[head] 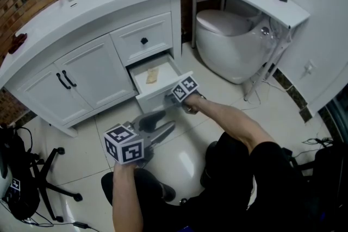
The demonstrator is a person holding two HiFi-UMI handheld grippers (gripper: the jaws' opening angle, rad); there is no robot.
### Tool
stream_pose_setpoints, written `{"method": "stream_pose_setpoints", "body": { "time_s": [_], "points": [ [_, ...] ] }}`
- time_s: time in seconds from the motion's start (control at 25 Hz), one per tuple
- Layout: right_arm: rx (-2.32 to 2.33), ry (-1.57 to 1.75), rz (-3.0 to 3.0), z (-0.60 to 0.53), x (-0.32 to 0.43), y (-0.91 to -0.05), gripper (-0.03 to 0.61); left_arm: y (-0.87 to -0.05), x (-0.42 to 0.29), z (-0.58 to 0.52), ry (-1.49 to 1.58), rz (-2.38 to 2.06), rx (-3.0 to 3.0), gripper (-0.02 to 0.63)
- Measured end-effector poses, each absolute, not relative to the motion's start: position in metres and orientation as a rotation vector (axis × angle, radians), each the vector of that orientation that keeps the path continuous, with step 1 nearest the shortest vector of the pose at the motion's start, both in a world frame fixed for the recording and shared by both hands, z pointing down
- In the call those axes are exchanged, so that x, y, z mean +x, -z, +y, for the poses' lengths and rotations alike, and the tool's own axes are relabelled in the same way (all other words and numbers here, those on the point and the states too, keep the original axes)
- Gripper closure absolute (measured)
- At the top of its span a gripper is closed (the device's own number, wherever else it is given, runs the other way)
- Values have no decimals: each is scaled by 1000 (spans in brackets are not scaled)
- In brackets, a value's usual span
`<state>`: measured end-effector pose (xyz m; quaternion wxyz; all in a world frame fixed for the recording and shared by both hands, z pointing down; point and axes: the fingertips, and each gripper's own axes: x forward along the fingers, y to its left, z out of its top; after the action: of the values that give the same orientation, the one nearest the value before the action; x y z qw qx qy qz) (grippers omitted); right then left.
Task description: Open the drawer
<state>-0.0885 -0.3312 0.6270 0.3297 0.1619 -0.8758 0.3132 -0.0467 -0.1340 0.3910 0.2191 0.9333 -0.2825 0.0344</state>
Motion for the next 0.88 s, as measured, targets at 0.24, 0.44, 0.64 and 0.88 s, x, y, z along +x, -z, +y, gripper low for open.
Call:
{"method": "stream_pose_setpoints", "body": {
  "time_s": [0.24,0.44,0.64,0.88],
  "points": [
    [432,-810,-2292,-331,-87,-627,449,-386,-43,-129,-86,-786,2593,399],
    [431,-800,-2290,-331,-89,-627,451,-386,-47,-124,-80,-797,2589,399],
    [431,-793,-2286,-331,-88,-627,451,-385,-49,-122,-80,-809,2587,399],
    [477,-800,-2287,-332,-89,-627,443,-384,-51,-120,-80,-810,2589,399]
  ]
}}
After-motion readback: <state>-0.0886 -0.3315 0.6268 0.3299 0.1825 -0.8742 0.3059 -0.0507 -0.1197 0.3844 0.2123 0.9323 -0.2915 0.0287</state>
